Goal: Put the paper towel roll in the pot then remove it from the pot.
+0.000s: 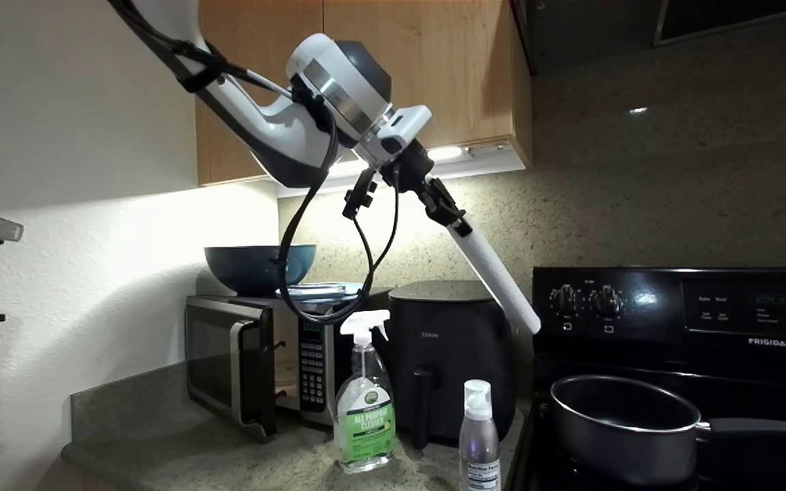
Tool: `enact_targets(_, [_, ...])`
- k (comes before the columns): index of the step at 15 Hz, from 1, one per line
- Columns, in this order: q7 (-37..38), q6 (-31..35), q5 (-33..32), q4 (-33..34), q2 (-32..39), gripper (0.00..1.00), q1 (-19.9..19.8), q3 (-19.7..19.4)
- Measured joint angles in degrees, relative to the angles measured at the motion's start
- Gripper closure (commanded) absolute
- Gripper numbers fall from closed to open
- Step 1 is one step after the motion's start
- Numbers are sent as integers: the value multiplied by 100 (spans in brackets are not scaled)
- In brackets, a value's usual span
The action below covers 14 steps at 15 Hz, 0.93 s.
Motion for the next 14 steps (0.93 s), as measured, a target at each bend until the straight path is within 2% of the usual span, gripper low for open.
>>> enact_targets(3, [666, -5, -453, -122, -129, 100, -55, 27])
enact_targets(14, [912, -457, -449, -630, -521, 100, -59, -223])
